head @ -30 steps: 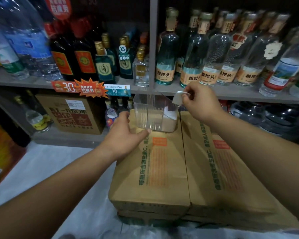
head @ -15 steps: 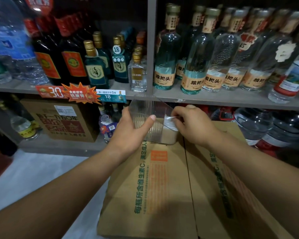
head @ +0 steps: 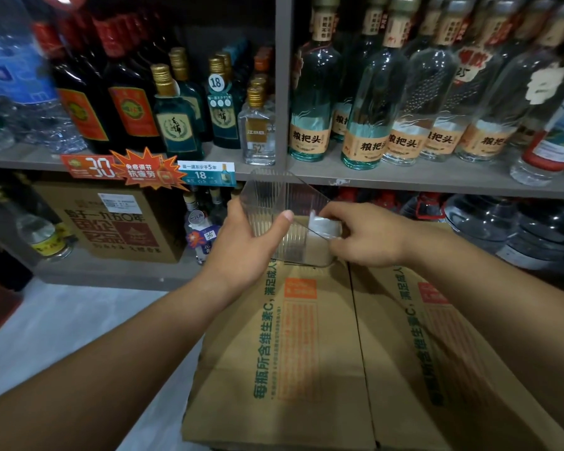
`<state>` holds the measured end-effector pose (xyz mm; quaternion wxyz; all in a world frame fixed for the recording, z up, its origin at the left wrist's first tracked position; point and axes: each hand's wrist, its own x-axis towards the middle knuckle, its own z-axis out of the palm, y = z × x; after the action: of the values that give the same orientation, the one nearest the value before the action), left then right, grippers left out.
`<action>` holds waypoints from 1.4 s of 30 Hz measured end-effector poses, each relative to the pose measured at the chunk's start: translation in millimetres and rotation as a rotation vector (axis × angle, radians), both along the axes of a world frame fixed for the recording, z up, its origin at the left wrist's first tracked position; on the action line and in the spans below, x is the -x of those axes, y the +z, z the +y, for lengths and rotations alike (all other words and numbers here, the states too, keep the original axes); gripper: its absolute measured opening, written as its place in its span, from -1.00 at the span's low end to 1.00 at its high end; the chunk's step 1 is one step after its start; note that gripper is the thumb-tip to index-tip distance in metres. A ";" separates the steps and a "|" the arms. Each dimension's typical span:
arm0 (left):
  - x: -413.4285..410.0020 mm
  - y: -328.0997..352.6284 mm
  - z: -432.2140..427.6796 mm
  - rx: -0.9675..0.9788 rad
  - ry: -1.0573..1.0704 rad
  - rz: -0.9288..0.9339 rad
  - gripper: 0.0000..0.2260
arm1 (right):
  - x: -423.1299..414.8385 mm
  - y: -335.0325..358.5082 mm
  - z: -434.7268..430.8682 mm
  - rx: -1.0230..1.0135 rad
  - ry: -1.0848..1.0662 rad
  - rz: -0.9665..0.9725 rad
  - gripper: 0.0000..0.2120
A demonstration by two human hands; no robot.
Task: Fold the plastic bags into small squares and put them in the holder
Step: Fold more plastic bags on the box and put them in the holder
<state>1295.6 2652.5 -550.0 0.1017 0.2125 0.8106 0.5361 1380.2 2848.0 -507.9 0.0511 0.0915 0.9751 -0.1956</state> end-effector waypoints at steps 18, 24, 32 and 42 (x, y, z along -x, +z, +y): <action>-3.0 2.2 0.8 -0.007 -0.003 0.016 -0.52 | 8.6 -21.8 -7.9 -0.362 0.083 0.035 -0.51; -2.1 -0.3 -0.1 0.006 -0.006 -0.001 -0.48 | 6.5 -18.7 -6.0 -0.306 0.097 0.011 -0.50; -10.9 1.3 -19.3 0.043 0.026 -0.041 -0.33 | -45.8 -17.2 -15.2 -0.244 -0.018 0.337 -0.57; -136.5 -2.3 -126.5 0.234 -0.373 0.627 -0.86 | -191.4 -40.7 -102.5 0.100 0.180 0.278 -0.82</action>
<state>1432.1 2526.0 -552.2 -0.0317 0.4970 0.8054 0.3214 1571.6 2745.5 -548.6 -0.0625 -0.0267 0.9661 -0.2492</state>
